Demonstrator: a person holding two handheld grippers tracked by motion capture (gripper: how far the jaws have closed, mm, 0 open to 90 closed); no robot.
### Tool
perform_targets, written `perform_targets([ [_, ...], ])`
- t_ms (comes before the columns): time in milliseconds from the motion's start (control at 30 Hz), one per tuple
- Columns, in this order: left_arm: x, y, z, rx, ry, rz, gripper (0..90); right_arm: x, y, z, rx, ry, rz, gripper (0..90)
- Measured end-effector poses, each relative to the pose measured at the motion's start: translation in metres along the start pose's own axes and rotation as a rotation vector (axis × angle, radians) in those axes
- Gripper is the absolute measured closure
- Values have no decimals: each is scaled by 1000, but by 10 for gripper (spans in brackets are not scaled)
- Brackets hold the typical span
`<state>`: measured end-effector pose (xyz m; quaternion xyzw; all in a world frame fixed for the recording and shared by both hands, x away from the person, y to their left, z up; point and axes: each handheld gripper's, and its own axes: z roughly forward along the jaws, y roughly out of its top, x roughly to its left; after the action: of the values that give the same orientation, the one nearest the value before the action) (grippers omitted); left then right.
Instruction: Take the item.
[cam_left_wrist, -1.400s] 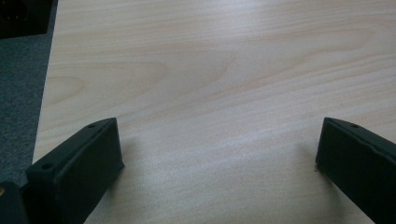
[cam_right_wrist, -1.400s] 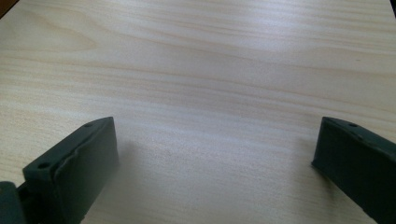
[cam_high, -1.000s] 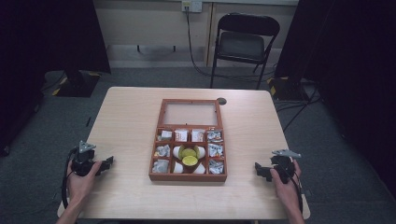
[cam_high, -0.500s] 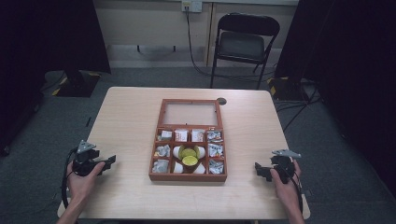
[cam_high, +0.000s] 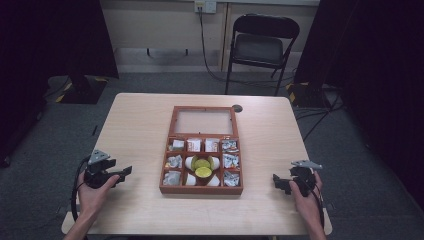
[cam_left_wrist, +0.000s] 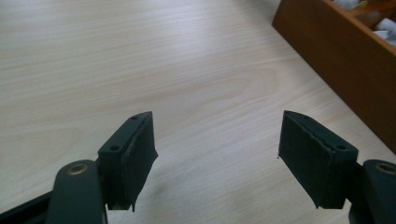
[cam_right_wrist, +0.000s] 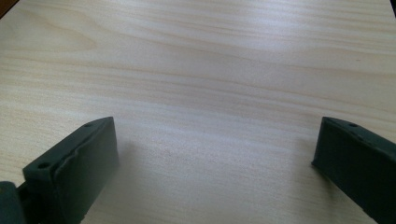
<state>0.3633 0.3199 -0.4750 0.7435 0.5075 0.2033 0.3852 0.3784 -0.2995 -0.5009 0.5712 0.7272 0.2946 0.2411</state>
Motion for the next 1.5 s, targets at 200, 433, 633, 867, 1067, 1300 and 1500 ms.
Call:
perform_targets([
  [200, -4, 4, -4, -20, -23, 4, 281, 0, 0, 0, 0, 0, 0, 0],
  [433, -9, 11, -7, -34, -40, 26, 283, 0, 0, 0, 0, 0, 0, 0],
  [633, -20, 23, -7, -60, -87, 55, 284, 0, 0, 0, 0, 0, 0, 0],
  [867, -38, 37, -1, -63, -136, 101, 285, 0, 0, 0, 0, -1, 1, 0],
  [1067, -50, 45, 2, -70, -162, 125, 285, 0, 0, 0, 1, -1, 1, 0],
  [1300, -63, 52, 5, -72, -204, 155, 284, 0, 0, 0, 0, -1, 1, 0],
  [1500, -69, 56, 7, -60, -212, 167, 284, 0, 0, 0, 0, -1, 1, 0],
])
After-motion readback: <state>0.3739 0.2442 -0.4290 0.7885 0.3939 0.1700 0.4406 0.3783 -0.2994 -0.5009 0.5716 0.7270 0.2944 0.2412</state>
